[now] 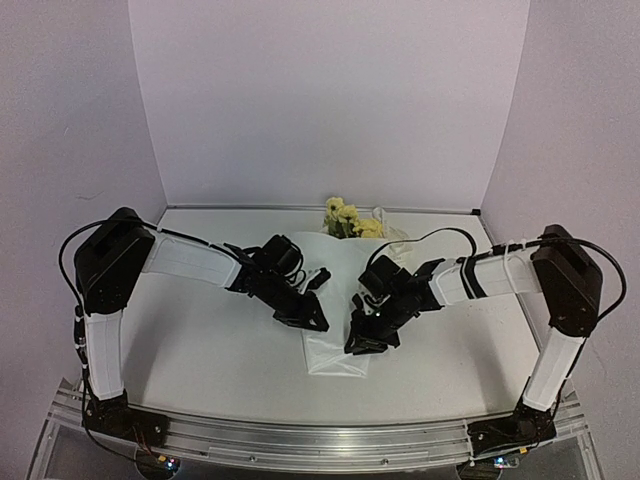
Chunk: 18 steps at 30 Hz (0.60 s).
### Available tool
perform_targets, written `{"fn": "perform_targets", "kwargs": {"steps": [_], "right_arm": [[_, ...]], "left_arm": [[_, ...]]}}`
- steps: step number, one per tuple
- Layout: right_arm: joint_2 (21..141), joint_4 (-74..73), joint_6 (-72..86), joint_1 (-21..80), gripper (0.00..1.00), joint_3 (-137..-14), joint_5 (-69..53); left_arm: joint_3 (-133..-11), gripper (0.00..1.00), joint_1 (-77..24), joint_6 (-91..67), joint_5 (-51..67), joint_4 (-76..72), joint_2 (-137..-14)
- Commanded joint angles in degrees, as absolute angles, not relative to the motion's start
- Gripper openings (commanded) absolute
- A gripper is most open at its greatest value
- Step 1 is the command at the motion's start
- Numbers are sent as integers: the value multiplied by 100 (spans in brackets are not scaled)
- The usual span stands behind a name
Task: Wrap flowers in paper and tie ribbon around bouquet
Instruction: Press the fold line of the folded wrapping paper.
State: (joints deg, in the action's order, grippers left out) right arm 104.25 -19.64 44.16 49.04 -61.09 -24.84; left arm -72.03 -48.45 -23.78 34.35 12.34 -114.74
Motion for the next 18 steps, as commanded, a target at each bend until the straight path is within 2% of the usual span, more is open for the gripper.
{"fn": "perform_targets", "kwargs": {"steps": [1, 12, 18], "right_arm": [[10458, -1731, 4449, 4936, 17, -5999, -2279], [10753, -1753, 4547, 4916, 17, -6027, -2059], [10927, -1775, 4890, 4815, 16, -5984, -2036]], "left_arm": [[-7250, 18, -4840, -2209, 3447, 1368, -11422], [-7008, 18, -4578, -2279, 3380, 1329, -11450], [-7119, 22, -4360, -2259, 3373, 1460, -11580]]}}
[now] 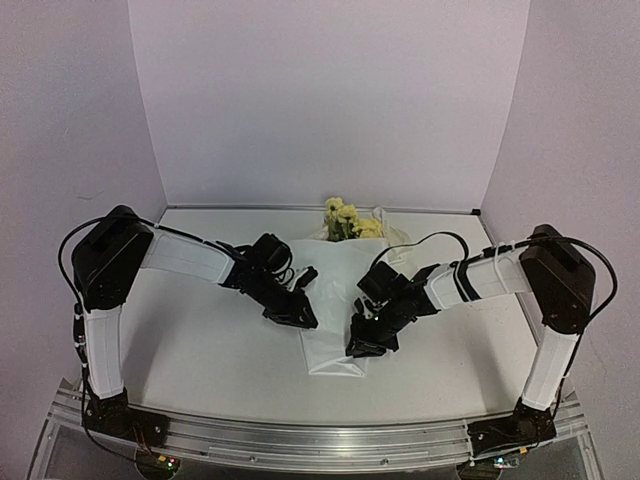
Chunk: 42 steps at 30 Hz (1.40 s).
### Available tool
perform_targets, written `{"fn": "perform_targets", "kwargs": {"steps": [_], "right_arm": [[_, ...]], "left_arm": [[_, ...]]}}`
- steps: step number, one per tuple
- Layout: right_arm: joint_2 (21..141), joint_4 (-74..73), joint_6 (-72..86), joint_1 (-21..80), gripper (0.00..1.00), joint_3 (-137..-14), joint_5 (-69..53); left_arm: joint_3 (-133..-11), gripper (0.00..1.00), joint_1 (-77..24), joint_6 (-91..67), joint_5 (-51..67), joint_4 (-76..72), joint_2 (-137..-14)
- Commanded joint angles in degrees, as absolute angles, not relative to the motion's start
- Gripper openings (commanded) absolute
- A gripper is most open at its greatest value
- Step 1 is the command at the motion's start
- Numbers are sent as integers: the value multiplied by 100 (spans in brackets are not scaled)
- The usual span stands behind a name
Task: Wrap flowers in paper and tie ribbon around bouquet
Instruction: Press the fold line of the folded wrapping paper.
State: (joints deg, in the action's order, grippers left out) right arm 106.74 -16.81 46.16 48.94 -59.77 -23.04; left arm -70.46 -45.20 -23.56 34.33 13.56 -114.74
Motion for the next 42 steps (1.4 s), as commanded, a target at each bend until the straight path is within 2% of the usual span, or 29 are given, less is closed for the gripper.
{"fn": "perform_targets", "kwargs": {"steps": [1, 14, 22, 42], "right_arm": [[10933, -1775, 4911, 4809, 16, -5977, -2032], [10952, -1784, 4966, 4808, 15, -6009, -2052], [11032, -1793, 4995, 4811, 15, -6055, -2068], [11071, -1824, 4984, 4790, 14, -5936, -2091]], "left_arm": [[-7143, 22, -4319, -2257, 3392, 1475, -11606], [-6961, 26, -4546, -2177, 4093, 1418, -11230], [-6753, 23, -4648, -2484, 4062, 1175, -11515], [-7533, 24, -3713, -2488, 3749, 1520, -12172]]}}
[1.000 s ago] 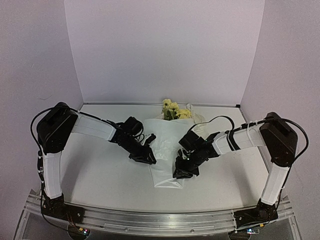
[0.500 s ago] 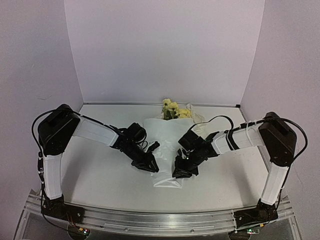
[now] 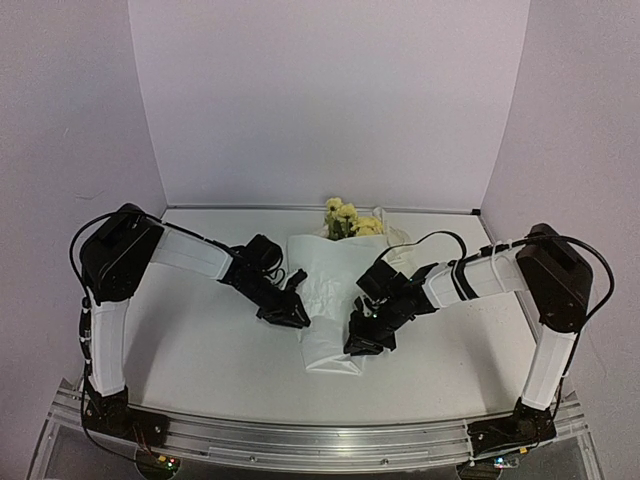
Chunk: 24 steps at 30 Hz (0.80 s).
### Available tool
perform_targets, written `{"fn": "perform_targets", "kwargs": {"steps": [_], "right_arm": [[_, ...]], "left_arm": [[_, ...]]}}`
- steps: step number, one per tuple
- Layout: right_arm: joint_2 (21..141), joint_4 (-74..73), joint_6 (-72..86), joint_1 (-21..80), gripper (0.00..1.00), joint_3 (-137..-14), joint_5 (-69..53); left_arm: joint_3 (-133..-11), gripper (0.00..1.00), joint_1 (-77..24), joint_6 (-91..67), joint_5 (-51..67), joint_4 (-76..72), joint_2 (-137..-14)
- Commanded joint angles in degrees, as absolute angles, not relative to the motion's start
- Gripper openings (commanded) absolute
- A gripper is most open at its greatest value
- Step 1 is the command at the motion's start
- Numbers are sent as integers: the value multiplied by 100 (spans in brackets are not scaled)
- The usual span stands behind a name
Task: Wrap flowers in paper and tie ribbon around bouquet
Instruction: Press the fold line of the folded wrapping paper.
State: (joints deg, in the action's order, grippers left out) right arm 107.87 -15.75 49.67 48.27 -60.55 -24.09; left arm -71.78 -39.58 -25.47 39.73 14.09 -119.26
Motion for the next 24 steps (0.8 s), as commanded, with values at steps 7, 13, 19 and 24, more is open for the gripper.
{"fn": "perform_targets", "kwargs": {"steps": [7, 13, 19, 24], "right_arm": [[11074, -1828, 4975, 4790, 14, -5932, -2094], [11083, -1824, 4968, 4788, 14, -5920, -2102], [11083, -1819, 4962, 4789, 14, -5906, -2117], [11062, -1825, 4966, 4789, 13, -5881, -2122]], "left_arm": [[-8138, 25, -3434, -2514, 3737, 1724, -12476], [-8694, 25, -3119, -2557, 3768, 1883, -12833], [-9440, 25, -2784, -2544, 3839, 2102, -13321], [-10306, 25, -2415, -2471, 3869, 2400, -13853]]}}
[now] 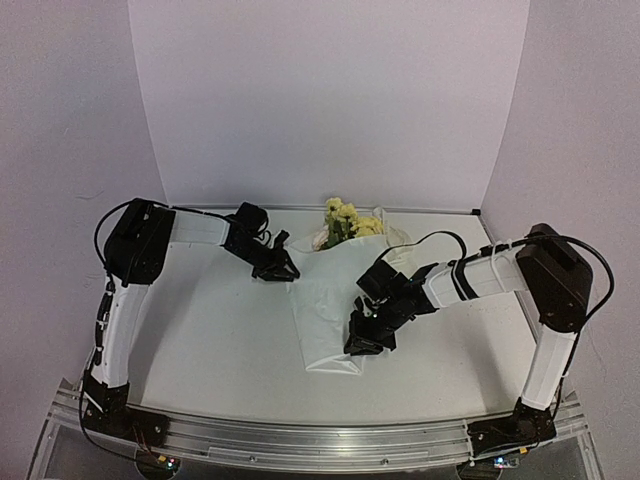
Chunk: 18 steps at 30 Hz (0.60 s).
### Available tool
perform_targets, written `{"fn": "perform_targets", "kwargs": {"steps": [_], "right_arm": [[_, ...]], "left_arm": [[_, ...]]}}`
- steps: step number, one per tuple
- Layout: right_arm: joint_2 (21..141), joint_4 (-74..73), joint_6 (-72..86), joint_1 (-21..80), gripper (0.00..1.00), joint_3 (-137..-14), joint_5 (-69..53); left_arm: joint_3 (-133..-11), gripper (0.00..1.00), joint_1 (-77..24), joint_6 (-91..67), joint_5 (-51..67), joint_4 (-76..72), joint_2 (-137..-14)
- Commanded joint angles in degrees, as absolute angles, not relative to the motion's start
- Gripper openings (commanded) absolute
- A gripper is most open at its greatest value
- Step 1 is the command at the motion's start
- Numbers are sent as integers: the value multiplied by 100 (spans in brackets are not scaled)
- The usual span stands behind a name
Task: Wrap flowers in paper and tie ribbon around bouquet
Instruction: Press the fold line of the folded wrapping paper.
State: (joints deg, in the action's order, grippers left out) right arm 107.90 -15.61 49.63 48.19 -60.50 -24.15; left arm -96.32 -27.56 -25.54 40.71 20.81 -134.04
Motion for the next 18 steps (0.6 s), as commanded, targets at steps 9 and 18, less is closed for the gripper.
{"fn": "perform_targets", "kwargs": {"steps": [9, 18], "right_arm": [[11022, -1843, 4953, 4780, 14, -5845, -2128], [10767, -2145, 4904, 4758, 15, -6218, -2253]], "left_arm": [[-11811, 25, -1909, -2623, 4080, 2586, -14729], [-11978, 30, -1803, -2501, 3956, 2610, -13953]]}}
